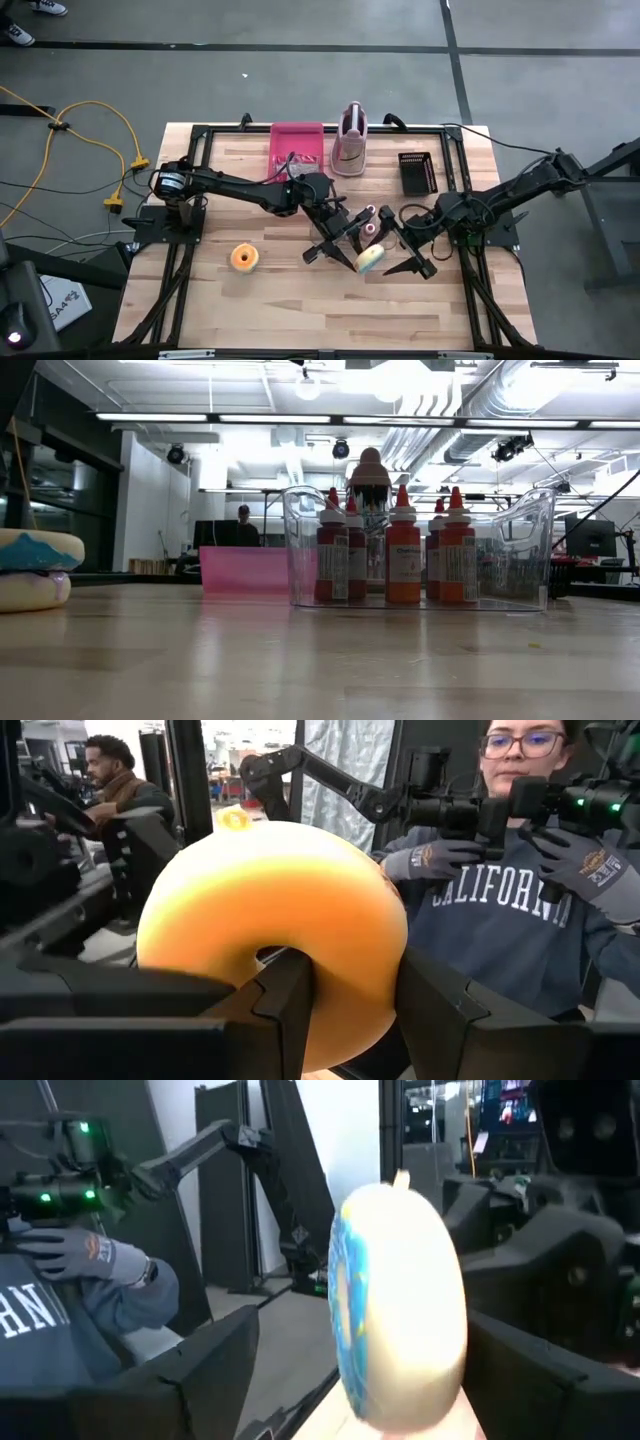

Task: Pick & Place Food Item
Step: Put the bottom blue donut into the black bin

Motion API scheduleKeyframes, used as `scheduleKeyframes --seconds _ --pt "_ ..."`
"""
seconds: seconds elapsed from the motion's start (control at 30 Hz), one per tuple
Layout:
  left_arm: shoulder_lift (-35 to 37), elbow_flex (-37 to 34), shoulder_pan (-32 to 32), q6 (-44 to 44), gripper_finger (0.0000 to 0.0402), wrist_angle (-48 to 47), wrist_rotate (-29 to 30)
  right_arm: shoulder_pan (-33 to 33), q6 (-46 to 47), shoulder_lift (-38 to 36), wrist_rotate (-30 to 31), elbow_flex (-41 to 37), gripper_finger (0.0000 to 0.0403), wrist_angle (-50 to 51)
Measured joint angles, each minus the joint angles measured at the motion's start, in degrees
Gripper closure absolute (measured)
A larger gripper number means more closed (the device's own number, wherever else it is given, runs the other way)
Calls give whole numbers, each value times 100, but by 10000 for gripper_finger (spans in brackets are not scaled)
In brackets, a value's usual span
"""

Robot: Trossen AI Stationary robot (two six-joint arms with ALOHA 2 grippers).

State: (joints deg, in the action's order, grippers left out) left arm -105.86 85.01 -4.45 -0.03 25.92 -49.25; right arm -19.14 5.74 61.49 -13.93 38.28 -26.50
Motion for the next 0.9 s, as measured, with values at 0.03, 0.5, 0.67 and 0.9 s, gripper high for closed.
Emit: scheduleKeyframes --seconds 0.03,0.5,0.67,0.9 --pt "0 0 0 0 280 8 0 0 0 50 0 0 101 -48" --pt "0 0 -17 -153 280 6 -4 0 67 126 -269 2 114 -251" --pt "0 0 -30 -153 280 6 -4 2 185 126 -265 2 152 -250" --pt "0 0 -61 -151 280 6 -4 2 196 126 -254 2 196 -247"
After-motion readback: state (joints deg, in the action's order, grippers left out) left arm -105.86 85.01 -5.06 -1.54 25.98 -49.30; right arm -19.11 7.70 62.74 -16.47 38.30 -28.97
